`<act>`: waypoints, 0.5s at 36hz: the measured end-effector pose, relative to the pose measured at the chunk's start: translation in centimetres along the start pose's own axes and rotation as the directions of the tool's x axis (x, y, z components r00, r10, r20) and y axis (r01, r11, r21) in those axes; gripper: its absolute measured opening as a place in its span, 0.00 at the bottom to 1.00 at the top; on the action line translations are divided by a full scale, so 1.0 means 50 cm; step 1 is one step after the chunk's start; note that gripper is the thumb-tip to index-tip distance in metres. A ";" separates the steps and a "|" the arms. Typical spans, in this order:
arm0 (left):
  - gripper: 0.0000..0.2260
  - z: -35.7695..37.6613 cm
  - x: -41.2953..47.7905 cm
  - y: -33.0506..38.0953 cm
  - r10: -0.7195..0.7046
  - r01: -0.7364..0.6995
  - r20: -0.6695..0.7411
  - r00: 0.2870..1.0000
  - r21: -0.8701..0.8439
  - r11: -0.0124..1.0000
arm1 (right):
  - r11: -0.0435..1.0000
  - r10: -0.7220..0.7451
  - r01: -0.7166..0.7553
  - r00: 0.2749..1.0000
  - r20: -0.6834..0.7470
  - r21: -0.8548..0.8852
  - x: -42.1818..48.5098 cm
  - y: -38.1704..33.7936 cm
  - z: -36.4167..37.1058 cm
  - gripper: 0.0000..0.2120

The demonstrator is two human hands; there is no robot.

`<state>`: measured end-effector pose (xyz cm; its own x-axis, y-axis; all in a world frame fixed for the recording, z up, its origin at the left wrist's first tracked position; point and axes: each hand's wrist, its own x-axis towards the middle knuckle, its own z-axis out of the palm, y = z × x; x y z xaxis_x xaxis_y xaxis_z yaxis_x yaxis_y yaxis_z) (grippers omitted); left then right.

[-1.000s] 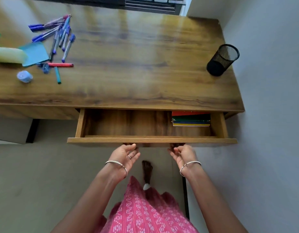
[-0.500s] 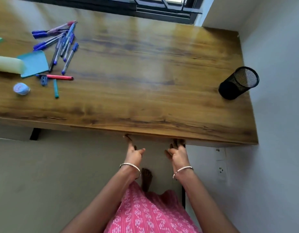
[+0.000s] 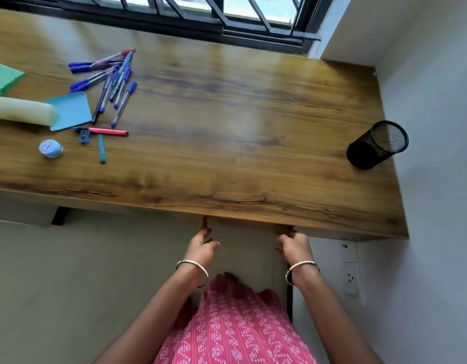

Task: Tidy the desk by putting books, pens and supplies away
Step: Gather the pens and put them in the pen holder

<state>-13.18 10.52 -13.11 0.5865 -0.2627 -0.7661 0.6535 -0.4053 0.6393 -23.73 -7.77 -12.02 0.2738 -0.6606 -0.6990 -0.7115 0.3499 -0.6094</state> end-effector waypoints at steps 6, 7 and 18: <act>0.08 -0.074 -0.015 0.047 0.125 -0.138 0.079 0.989 0.185 0.973 | 0.958 -0.188 0.166 0.979 -0.077 -0.233 -0.064 -0.059 0.004 0.08; 0.07 -0.088 -0.021 0.058 0.149 -0.165 0.098 0.984 0.190 0.968 | 0.952 -0.219 0.198 0.974 -0.067 -0.234 -0.077 -0.068 0.017 0.09; 0.09 -0.316 -0.044 0.172 0.342 -0.340 0.016 0.940 0.152 0.928 | 0.843 -0.506 0.506 0.861 0.049 -0.183 -0.203 -0.158 0.250 0.08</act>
<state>-1.28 21.44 -4.90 0.7667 -0.3995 -0.5026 0.3345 -0.4196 0.8438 -12.79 4.47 -4.82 0.6278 -0.7132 -0.3117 -0.5797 -0.1612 -0.7987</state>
